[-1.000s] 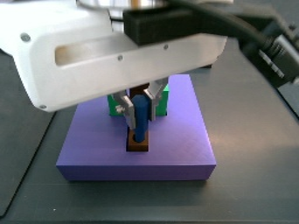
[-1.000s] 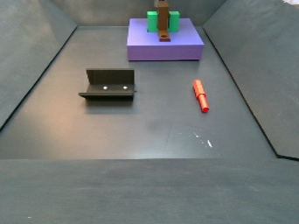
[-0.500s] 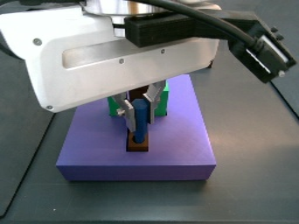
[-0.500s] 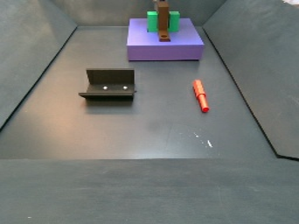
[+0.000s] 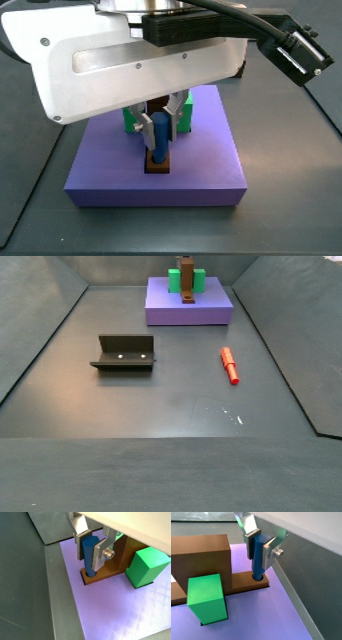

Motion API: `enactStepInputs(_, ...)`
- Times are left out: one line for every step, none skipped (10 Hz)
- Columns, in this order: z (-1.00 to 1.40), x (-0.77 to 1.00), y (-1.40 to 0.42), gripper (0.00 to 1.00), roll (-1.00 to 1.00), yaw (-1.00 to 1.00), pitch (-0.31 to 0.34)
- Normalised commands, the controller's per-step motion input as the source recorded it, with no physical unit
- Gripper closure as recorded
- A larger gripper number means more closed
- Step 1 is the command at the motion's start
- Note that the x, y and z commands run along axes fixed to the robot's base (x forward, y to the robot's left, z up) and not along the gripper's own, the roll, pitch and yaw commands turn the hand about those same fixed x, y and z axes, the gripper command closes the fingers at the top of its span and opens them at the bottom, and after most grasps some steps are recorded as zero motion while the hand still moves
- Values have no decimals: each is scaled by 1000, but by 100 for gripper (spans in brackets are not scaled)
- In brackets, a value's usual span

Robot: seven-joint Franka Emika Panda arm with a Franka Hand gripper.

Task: Pick up the blue object. Move up. Move to above the board. Insert the blue object.
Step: Insert the blue object.

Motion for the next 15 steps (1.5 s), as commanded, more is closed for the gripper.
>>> enactStepInputs(51, 0, -137, 100, 186, 0, 27)
enactStepInputs(37, 0, -17, 100, 116, -14, 47)
enactStepInputs(-26, 0, -11, 100, 161, 0, 4)
enactStepInputs(-160, 69, 0, 100, 304, 0, 11)
enactStepInputs(-220, 149, 31, 100, 383, 0, 16)
enactStepInputs(-203, 143, 131, 100, 380, 0, 27)
enactStepInputs(-117, 69, 111, 100, 384, 0, 60)
enactStepInputs(-71, 0, 0, 100, 319, 0, 60)
enactStepInputs(-191, 0, -77, 100, 260, 0, 0)
enactStepInputs(-303, 0, -220, 100, 266, 0, 0)
enactStepInputs(-386, 0, -380, 100, 284, 3, -16)
enactStepInputs(-471, 103, -366, 100, 269, 0, -31)
enactStepInputs(-469, 71, -274, 100, 244, 0, -37)
enactStepInputs(0, 0, 0, 100, 64, 0, 7)
enactStepInputs(0, 0, 0, 100, 0, 0, 0)
